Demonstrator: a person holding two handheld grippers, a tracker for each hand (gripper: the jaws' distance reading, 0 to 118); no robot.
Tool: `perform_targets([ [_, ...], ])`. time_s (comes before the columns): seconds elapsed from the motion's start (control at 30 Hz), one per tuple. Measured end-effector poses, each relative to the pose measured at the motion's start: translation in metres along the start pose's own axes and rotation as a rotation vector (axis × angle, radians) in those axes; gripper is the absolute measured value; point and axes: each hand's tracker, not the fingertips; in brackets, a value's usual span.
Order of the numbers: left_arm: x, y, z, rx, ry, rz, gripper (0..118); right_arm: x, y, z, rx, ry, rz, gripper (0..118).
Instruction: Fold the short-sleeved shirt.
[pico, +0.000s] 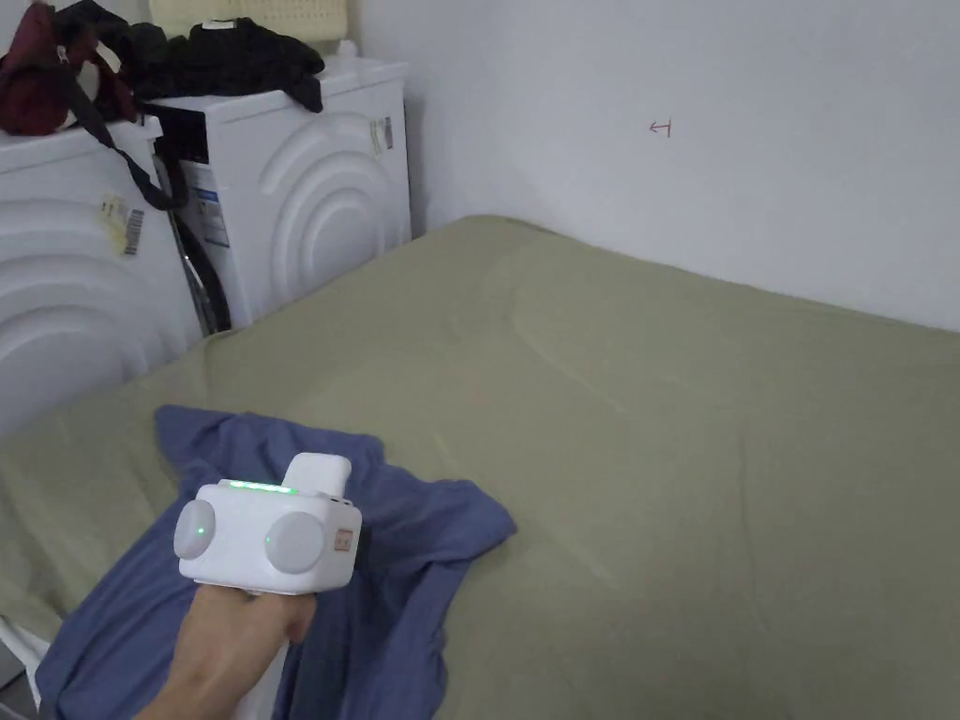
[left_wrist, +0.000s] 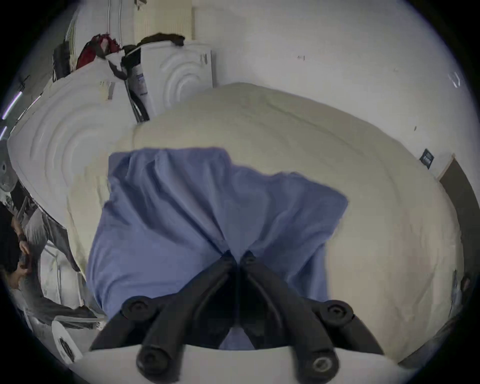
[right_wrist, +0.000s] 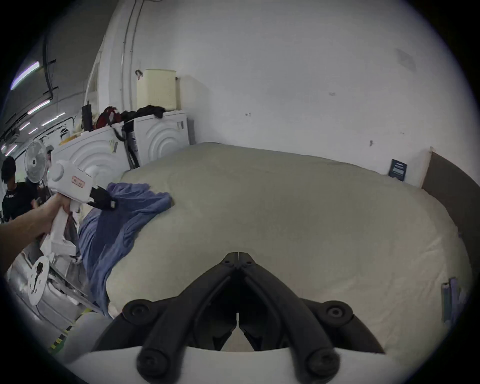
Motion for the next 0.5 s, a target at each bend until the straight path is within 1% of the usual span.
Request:
perform_targets([
  [0.03,0.009,0.006,0.009,0.021,-0.056,0.006,0,0.009,0.000,0.007,0.004,-0.022,-0.013,2],
  [0.07,0.021,0.011,0.016,0.016,-0.042,-0.004,0,0.017,0.000,0.014,0.012,-0.038,-0.024,2],
  [0.1,0.036,0.015,0.023,0.048,-0.051,-0.045,0,0.026,0.000,0.022,0.020,-0.053,-0.023,2],
  [0.17,0.069,0.025,0.033,0.065,-0.098,-0.104,0,0.043,-0.001,0.039,0.028,-0.113,0.004,2],
  [0.2,0.090,0.030,0.039,0.073,-0.135,-0.124,0,0.052,-0.001,0.049,0.031,-0.125,0.009,2],
  [0.3,0.166,0.038,0.054,0.110,-0.215,-0.238,0,0.081,-0.002,0.079,0.045,-0.203,0.007,2],
  [0.5,0.332,0.030,0.090,0.145,-0.470,-0.406,0,0.136,-0.012,0.135,0.058,-0.347,-0.041,2],
])
